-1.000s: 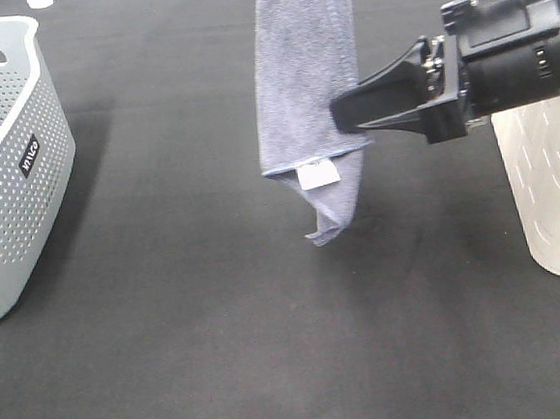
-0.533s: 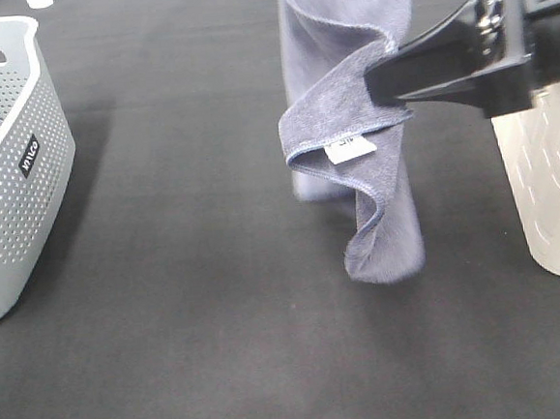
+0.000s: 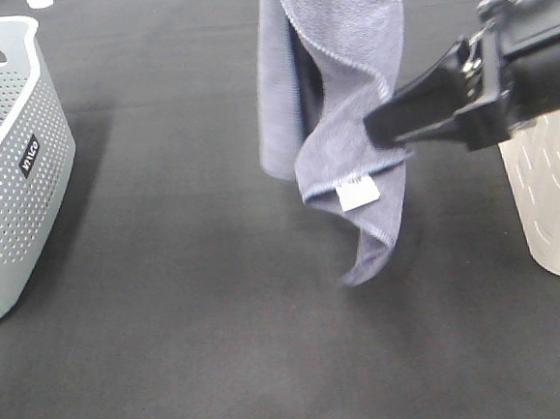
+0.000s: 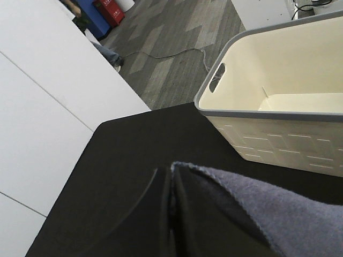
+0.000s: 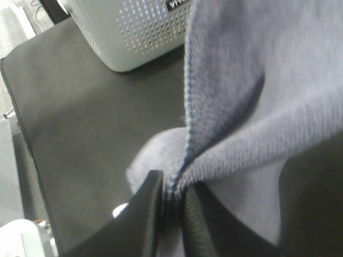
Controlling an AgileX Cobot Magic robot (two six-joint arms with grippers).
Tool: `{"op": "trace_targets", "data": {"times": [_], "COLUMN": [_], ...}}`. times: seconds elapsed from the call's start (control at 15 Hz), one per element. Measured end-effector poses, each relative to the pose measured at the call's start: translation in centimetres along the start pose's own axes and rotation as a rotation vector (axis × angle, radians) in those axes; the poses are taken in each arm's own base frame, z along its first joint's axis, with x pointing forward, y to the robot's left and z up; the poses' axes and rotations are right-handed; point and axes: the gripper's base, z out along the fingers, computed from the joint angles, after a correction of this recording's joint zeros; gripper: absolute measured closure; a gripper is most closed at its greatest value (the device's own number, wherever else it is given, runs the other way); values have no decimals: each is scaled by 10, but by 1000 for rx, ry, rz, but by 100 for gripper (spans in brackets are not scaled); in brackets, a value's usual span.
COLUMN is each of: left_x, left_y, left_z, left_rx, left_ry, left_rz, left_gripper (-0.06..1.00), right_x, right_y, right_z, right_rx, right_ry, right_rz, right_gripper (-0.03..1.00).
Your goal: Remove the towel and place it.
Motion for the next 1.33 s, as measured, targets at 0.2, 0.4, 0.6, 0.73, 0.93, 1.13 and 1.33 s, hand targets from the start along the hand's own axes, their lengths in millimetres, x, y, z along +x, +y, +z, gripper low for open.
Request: {"op": "trace_targets", "data": {"times": [0.2, 0.4, 0.6, 0.73, 0.93, 1.13, 1.33], "left_x": [-6, -11, -15, -17, -20, -20, -20], "left_y": [-7, -13, -17, -21, -24, -25, -25], "left_z": [3, 5, 7, 8, 9, 9, 9], "left_rx": [19, 37, 48, 57, 66, 71, 75], "left_ry": [-20, -32, -41, -47, -52, -51, -50], "left_rz": [-7, -4, -3, -1, 2, 2, 2], "left_gripper": [94, 94, 94, 94, 94, 94, 94], "right_x": [4, 0, -3, -6, -11, -15, -18], "right_y": [-9, -9, -13, -16, -17, -17, -15], "right_z": [11, 11, 11, 11, 10, 9, 9], "right_rx": [-17, -19, 27, 62, 71, 74, 43], "right_ry": [13, -30, -65, -100, -153, -201, -235], "right_rz": [35, 19, 21, 14, 14, 14, 31], "right_gripper": [75, 66, 63, 63, 63, 62, 62]}}
